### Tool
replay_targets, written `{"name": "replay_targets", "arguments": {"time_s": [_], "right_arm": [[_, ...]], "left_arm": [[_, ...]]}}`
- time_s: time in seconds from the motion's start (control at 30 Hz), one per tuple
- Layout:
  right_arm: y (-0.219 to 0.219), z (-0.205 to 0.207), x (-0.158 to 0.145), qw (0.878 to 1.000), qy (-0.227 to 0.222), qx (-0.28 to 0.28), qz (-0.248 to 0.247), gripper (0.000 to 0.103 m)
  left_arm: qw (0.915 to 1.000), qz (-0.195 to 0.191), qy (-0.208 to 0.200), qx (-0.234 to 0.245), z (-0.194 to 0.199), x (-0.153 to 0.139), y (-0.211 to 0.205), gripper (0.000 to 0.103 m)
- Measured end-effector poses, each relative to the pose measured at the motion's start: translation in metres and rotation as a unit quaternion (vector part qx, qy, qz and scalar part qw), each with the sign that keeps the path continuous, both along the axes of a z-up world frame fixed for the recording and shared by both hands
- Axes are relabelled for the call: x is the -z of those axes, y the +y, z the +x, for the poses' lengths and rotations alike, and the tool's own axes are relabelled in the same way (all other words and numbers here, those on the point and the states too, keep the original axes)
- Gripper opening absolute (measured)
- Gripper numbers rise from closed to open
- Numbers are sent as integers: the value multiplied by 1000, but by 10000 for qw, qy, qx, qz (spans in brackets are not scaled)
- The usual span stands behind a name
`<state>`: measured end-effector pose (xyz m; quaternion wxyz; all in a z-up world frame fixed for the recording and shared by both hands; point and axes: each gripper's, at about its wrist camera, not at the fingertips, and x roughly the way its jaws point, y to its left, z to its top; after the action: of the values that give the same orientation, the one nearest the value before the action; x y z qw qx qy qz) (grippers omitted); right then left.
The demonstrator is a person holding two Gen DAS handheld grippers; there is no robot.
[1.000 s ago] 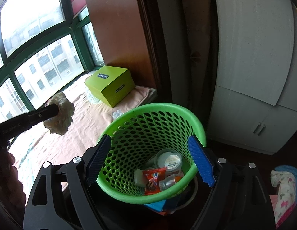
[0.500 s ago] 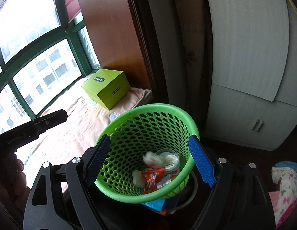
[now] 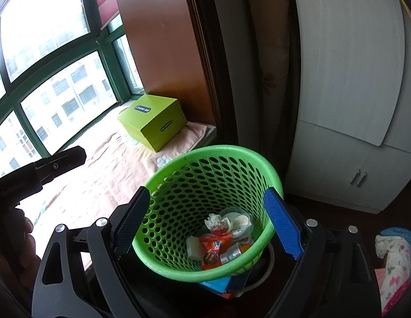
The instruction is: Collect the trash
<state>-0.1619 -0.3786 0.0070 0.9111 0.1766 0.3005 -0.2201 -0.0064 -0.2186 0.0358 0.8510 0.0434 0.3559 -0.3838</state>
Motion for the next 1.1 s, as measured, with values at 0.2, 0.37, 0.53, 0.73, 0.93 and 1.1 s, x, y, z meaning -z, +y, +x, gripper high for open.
{"name": "replay_targets", "arguments": {"time_s": [0.2,0.37,0.53,0.73,0.93,1.1], "right_arm": [[2,2,0,10000,12,-40,-33,89],[8,6,-1,9999,13,-126,-69,90],[15,11,-2,9997,15,-235,-118,91],[25,20,-3,9990,10,-430,-137,92],[38,33,-4,9976,3,-677,-155,92],[50,45,-5,9959,-12,-881,-181,92]], "left_arm": [[9998,26,-12,-189,7,-1,12,94],[9994,81,-39,-334,11,-1,23,95],[9987,121,-35,-496,15,0,34,96],[9973,170,-27,-714,20,3,51,96],[9945,216,-18,-1029,28,4,75,96],[9910,228,20,-1320,36,5,95,96]]}}
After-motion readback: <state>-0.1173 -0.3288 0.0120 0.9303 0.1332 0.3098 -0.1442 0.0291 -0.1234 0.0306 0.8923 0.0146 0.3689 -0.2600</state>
